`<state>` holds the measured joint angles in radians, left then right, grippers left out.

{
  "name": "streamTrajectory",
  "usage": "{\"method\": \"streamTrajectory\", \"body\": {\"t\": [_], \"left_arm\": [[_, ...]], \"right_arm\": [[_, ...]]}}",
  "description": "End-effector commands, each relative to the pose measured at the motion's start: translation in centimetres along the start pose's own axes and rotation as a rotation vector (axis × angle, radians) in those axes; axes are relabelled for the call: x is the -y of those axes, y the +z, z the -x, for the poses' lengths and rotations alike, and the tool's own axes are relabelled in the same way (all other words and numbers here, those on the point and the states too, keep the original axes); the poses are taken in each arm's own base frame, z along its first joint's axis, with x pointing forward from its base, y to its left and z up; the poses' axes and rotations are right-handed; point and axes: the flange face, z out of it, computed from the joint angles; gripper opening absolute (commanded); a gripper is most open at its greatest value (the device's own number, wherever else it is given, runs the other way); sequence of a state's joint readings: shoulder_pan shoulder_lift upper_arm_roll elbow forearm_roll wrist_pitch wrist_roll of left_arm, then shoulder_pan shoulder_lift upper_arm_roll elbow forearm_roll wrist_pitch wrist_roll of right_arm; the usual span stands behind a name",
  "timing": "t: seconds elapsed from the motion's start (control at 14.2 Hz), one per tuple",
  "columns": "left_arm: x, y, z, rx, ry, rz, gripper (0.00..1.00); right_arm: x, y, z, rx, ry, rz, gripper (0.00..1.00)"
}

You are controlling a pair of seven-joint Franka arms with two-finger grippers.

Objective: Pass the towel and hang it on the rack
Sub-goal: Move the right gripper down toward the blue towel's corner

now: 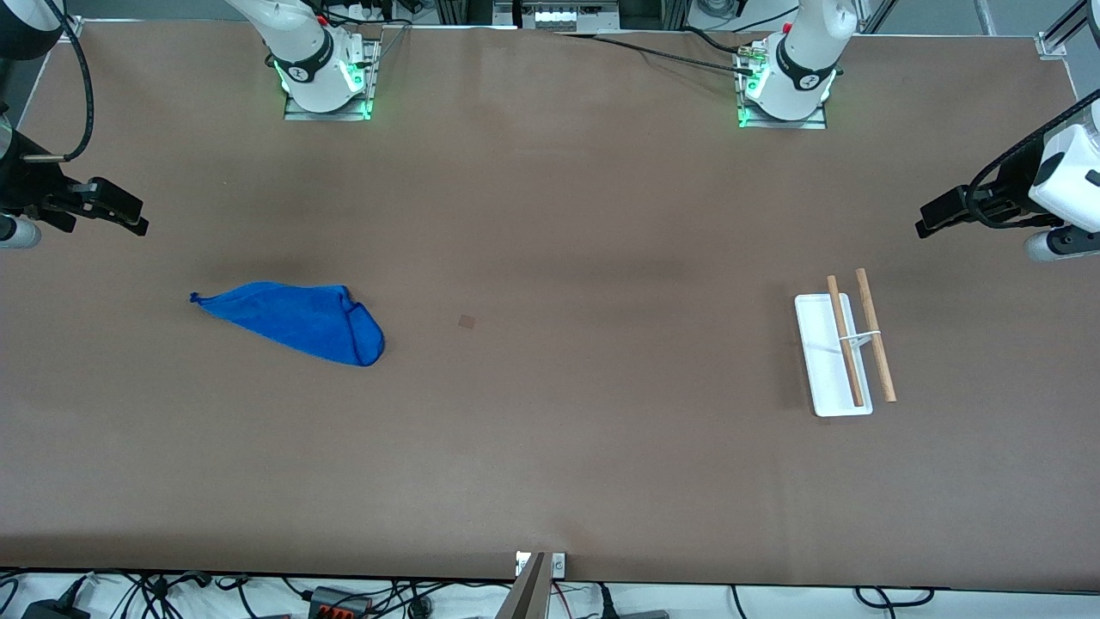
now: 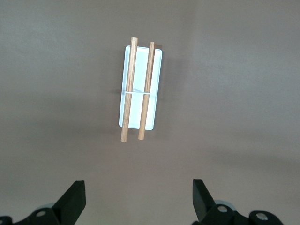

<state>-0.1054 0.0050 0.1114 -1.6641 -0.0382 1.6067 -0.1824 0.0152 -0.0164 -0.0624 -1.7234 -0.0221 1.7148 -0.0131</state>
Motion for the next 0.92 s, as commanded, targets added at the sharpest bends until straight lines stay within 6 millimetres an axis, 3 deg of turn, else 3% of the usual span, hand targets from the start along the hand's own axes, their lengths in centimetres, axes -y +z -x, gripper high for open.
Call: {"method": "streamTrajectory", "body": {"t": [0.0, 0.42, 0.63, 0.85], "left_arm": [[0.1, -0.7, -0.3, 0.002, 0.014, -0.001, 1.0], [0.1, -0.7, -0.3, 0.002, 0.013, 0.0, 1.0], [0.1, -0.7, -0.3, 0.002, 0.013, 0.0, 1.0], [0.2, -0.7, -0.3, 0.002, 0.013, 0.002, 1.0]], "right_arm": [[0.1, -0.6, 0.3, -0.001, -0.018, 0.017, 1.0], [0.2, 0.5, -0.1, 0.019, -0.021, 0.018, 1.0], [0.3, 3.7, -1.4, 0.075, -0.023, 0.02, 1.0], [-0.7, 8.4, -2.9, 0.151, -0.007, 0.023, 1.0]]}}
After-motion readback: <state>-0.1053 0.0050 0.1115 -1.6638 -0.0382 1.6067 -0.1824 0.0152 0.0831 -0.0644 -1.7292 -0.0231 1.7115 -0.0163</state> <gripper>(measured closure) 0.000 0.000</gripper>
